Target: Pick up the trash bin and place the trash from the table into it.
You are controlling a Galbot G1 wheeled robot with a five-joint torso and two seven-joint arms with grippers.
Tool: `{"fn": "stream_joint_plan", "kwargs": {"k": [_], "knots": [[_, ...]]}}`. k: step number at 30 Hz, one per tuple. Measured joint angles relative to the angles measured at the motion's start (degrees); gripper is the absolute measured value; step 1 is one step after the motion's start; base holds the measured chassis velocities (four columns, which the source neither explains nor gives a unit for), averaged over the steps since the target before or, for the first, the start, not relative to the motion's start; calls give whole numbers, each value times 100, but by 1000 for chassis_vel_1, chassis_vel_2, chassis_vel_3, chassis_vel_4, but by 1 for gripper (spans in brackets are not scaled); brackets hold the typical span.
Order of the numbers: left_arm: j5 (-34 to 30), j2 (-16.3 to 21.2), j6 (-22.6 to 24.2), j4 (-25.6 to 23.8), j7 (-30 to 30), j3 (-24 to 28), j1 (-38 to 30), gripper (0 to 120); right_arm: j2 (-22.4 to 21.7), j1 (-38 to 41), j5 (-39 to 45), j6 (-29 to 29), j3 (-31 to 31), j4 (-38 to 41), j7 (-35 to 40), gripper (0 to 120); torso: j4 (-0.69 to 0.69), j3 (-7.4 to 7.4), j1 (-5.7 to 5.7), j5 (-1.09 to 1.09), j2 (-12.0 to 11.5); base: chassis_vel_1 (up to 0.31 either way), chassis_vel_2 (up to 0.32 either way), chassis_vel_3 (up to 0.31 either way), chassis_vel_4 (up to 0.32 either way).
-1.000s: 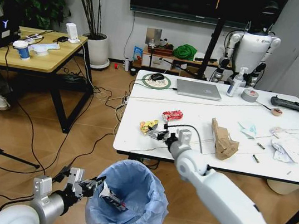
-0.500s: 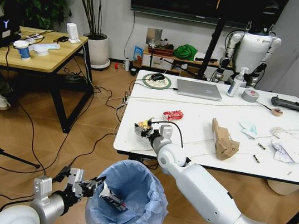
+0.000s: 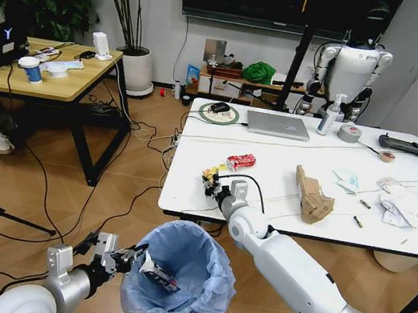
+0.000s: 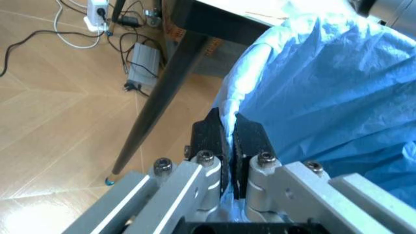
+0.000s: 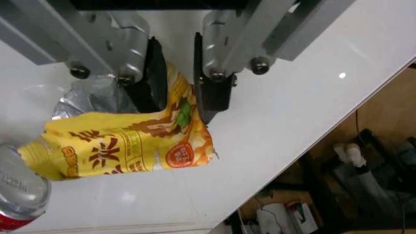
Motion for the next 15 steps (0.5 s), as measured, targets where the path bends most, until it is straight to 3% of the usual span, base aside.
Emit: {"fn": "stream_joint_plan", "kwargs": {"k": [3, 9, 14, 15], "knots": [[0, -2, -3, 17, 0, 18, -36, 0, -62, 36, -3, 74, -1, 12, -126, 0, -1, 0, 0, 0, 0, 0, 0, 0, 0], [-12, 3, -5, 22, -8, 64, -83, 0, -387, 75, 91, 190, 62, 261, -289, 0, 1, 0, 0, 1, 0, 0, 0, 0, 0], [-37, 24, -16, 24, -37, 135, -184, 0, -1233, 44, 201, 546, 169, 1294, -1112, 0, -3, 0, 0, -1, 0, 0, 0, 0, 0], [-42, 19, -16, 3, -41, 157, -210, 0, -1549, -20, 227, 682, 159, 1806, -1448, 0, -2, 0, 0, 1, 0, 0, 0, 0, 0]]}}
